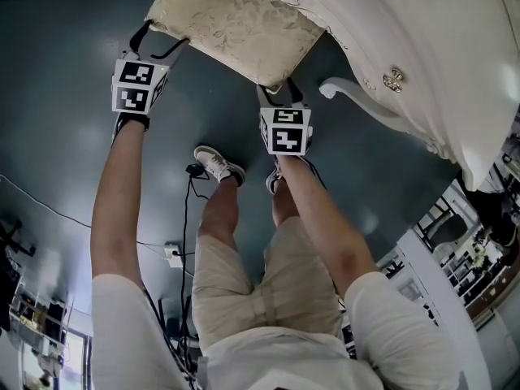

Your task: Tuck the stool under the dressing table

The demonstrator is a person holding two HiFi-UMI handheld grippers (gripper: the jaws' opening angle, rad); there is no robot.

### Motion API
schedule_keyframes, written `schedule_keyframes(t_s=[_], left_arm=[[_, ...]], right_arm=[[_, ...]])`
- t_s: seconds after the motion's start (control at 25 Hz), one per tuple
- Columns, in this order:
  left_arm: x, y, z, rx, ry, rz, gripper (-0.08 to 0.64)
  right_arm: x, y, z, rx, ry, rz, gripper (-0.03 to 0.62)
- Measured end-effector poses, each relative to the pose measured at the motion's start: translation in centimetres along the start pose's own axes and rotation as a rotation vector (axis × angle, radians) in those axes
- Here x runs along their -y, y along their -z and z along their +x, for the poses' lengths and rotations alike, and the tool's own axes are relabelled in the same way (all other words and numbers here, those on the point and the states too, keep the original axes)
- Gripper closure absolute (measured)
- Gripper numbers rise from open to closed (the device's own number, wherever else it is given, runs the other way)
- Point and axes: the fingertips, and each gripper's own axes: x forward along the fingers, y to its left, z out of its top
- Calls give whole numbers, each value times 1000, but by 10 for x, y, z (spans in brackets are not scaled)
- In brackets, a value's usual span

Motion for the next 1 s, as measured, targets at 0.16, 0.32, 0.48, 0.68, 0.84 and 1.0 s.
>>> schedule_keyframes(t_s=[0.16, 0.32, 0.48, 0.68, 0.84, 1.0], left_arm=[[-3, -9, 6, 5, -3, 1, 170], [-1, -16, 16, 4, 8, 4, 170], [-3, -21, 21, 0, 7, 8, 170], [-4, -29, 28, 11, 9, 7, 170], [-7, -34, 33, 9, 9, 8, 172], [-5, -43, 45, 17, 3, -1, 172]], right_arm=[[7, -9, 2, 19, 7, -6, 307], [17, -13, 6, 26, 8, -1, 305], [19, -19, 8, 36, 9, 14, 307], [28, -24, 11, 62, 14, 8, 304], [32, -31, 14, 73, 24, 17, 305], [45, -37, 17, 78, 35, 17, 313]])
